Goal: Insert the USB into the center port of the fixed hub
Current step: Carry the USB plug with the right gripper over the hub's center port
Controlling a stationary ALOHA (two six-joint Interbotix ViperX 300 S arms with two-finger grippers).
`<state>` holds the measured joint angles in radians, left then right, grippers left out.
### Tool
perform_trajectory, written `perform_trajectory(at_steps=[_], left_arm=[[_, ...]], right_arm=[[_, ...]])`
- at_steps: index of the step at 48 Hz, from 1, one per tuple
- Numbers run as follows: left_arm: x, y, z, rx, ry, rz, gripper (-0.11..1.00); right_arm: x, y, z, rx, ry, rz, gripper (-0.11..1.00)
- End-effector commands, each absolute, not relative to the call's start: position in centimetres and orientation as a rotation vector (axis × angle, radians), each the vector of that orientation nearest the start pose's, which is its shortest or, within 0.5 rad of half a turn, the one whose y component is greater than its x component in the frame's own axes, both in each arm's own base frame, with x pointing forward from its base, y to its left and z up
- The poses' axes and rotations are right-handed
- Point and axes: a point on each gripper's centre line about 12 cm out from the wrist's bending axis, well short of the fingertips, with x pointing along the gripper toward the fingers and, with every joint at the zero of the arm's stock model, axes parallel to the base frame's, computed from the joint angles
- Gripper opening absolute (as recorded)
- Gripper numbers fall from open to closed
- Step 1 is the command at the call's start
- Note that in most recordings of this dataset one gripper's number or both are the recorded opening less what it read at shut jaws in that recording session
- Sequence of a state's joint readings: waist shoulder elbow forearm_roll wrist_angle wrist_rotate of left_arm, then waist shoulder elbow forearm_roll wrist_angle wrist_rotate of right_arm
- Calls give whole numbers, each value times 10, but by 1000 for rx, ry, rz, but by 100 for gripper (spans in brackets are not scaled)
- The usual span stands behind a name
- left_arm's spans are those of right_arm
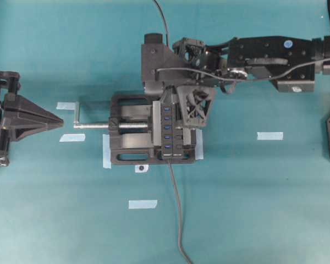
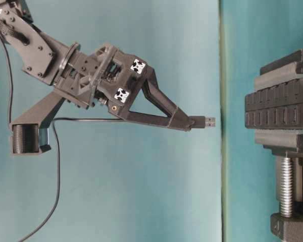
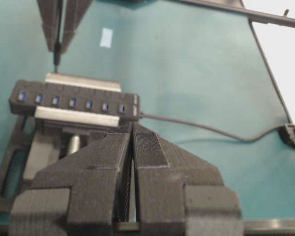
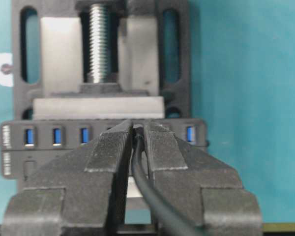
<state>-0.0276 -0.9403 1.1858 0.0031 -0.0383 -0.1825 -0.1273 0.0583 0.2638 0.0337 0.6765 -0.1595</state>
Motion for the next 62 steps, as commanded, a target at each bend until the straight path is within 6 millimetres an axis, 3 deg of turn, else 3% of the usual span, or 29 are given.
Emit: perform_trajectory(at_steps=[1,13,62], left_arm=[[202,-6,259,-176,198,-12,0],[202,-6,260,-175,197,-12,0],[201,-6,258,-176,200,-11,0]], right_arm=[[423,-46,250,-41,944,-30,10],[424,-38,251,-35,944,-20,10],[430,-45,238,-22,978,-36,10]])
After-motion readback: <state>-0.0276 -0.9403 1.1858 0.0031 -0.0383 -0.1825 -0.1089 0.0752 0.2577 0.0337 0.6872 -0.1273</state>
